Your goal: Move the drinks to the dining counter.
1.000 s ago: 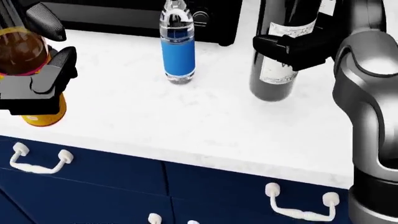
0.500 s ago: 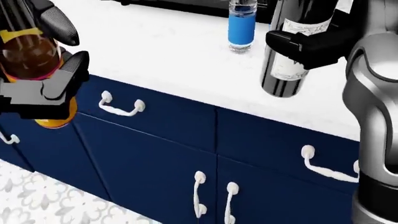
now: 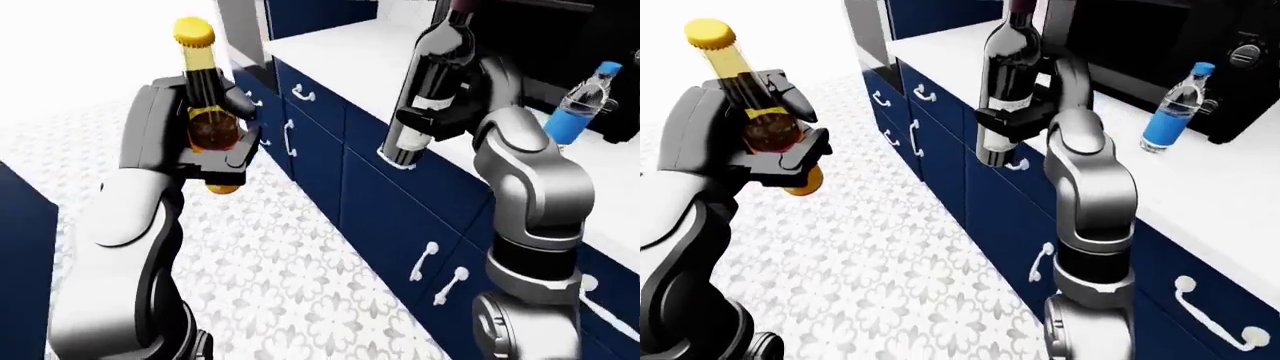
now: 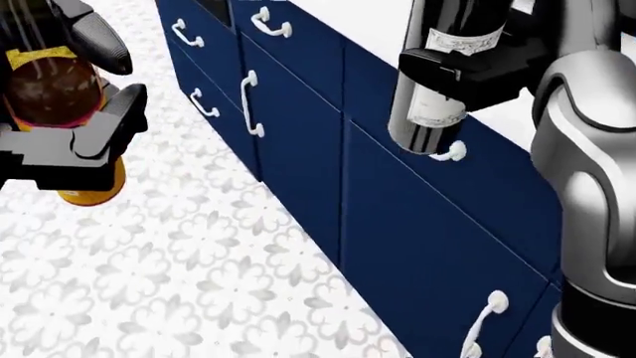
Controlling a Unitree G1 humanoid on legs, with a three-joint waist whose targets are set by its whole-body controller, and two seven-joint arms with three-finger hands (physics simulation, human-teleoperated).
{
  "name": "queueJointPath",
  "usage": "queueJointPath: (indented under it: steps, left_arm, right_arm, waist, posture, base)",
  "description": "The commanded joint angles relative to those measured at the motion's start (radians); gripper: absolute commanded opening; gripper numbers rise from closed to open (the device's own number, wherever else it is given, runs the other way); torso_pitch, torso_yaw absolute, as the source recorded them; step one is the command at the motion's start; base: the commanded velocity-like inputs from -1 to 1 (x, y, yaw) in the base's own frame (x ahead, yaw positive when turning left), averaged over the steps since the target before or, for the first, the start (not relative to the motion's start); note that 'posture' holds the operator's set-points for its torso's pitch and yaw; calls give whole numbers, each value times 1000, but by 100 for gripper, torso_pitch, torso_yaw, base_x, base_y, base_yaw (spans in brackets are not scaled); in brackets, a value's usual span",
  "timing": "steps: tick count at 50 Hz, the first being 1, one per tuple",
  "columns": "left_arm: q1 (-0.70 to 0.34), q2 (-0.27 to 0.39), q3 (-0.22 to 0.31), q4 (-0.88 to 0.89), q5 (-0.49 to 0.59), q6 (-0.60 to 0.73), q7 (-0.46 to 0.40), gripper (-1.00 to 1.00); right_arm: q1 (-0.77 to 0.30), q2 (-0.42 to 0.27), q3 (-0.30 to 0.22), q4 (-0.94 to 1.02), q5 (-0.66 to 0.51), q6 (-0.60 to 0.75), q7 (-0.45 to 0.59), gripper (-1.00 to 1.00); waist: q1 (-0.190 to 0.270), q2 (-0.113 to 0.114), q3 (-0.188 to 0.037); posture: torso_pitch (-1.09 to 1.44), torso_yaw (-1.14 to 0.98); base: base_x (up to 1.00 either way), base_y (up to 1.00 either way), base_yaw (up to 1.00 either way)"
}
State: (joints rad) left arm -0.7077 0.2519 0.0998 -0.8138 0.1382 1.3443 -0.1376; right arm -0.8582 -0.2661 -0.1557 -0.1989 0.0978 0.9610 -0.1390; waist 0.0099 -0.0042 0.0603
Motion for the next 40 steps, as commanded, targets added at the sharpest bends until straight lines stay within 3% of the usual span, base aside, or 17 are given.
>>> queueJointPath:
  steps: [1, 4, 5, 7, 10, 16, 19, 20, 21, 23, 28, 29, 30, 33, 34, 37, 40]
  left_arm:
    - [-28, 12, 21, -27, 23, -46, 17, -100]
    - [-25, 15, 25, -24, 25, -52, 13, -100]
    - [-24, 15, 24, -25, 25, -51, 12, -100]
    - [-20, 13, 27, -23, 25, -57, 12, -100]
    - [-14, 14, 29, -29, 25, -57, 10, -100]
    - [-13, 13, 29, -29, 25, -58, 11, -100]
    - [-15, 14, 29, -32, 26, -53, 10, -100]
    - [-13, 13, 29, -31, 26, -55, 10, -100]
    - [-12, 13, 29, -30, 26, -57, 10, -100]
    - [-12, 13, 29, -29, 26, -58, 10, -100]
    - [-10, 15, 28, -28, 28, -62, 8, -100]
    - [-9, 15, 26, -29, 28, -62, 8, -100]
    - [-5, 12, 24, -26, 29, -68, 9, -100]
    - [-11, 13, 21, -30, 31, -57, 6, -100]
    - [-15, 13, 21, -29, 32, -55, 6, -100]
    - [-6, 8, 14, -24, 37, -68, 8, -100]
    - [-5, 7, 16, -27, 39, -66, 4, -100]
  right_arm:
    - [-53, -2, 8, -63, 20, -69, 11, -100]
    - [-50, -2, 12, -51, 14, -83, 18, -100]
    - [-50, -1, 12, -52, 14, -81, 18, -100]
    - [-49, 2, 13, -54, 12, -80, 18, -100]
    - [-43, 5, 17, -54, 8, -85, 22, -100]
    - [-41, 10, 18, -50, 2, -90, 27, -100]
    - [-37, 13, 18, -50, 0, -89, 26, -100]
    - [-36, 14, 18, -52, -1, -88, 26, -100]
    - [-34, 16, 20, -50, -2, -90, 27, -100]
    - [-35, 16, 19, -49, -2, -89, 28, -100]
    - [-36, 12, 17, -45, -13, -83, 23, -100]
    - [-34, 11, 20, -40, -17, -86, 24, -100]
    - [-32, 12, 20, -34, -19, -89, 25, -100]
    - [-31, 14, 18, -43, -20, -79, 26, -100]
    - [-31, 13, 14, -41, -19, -82, 28, -100]
    - [-18, 13, 9, -38, -16, -95, 28, -100]
    - [-17, 13, 12, -38, -15, -96, 26, -100]
  waist:
    - [8, -6, -29]
    - [1, 58, -34]
    - [2, 99, -49]
    - [7, 88, -46]
    - [28, 48, -56]
    - [18, -28, -26]
    - [3, -117, -48]
    - [8, -65, -31]
    - [13, -79, -33]
    - [17, -74, -46]
    - [-19, -3, -42]
    - [13, -42, -50]
    - [10, -37, -50]
    - [-5, 31, -42]
    - [-12, 102, -52]
    - [-11, 68, -20]
    - [-3, 41, -22]
  posture:
    - [0, 0]
    - [0, 0]
    - [0, 0]
    - [0, 0]
    - [0, 0]
    - [0, 0]
    - [0, 0]
    - [0, 0]
    - [0, 0]
    - [0, 0]
    - [0, 0]
    - [0, 0]
    - [0, 0]
    - [0, 0]
    - [0, 0]
    - [0, 0]
    - [0, 0]
  base:
    - [0, 0, 100]
    - [0, 0, 100]
    - [0, 0, 100]
    - [0, 0, 100]
    - [0, 0, 100]
    - [0, 0, 100]
    - [0, 0, 100]
    - [0, 0, 100]
    - [0, 0, 100]
    - [0, 0, 100]
    - [0, 17, 80]
    - [0, 60, 0]
    - [0, 32, 0]
    - [2, 4, 0]
    - [18, 0, 0]
    - [31, 0, 0]
    - [40, 0, 0]
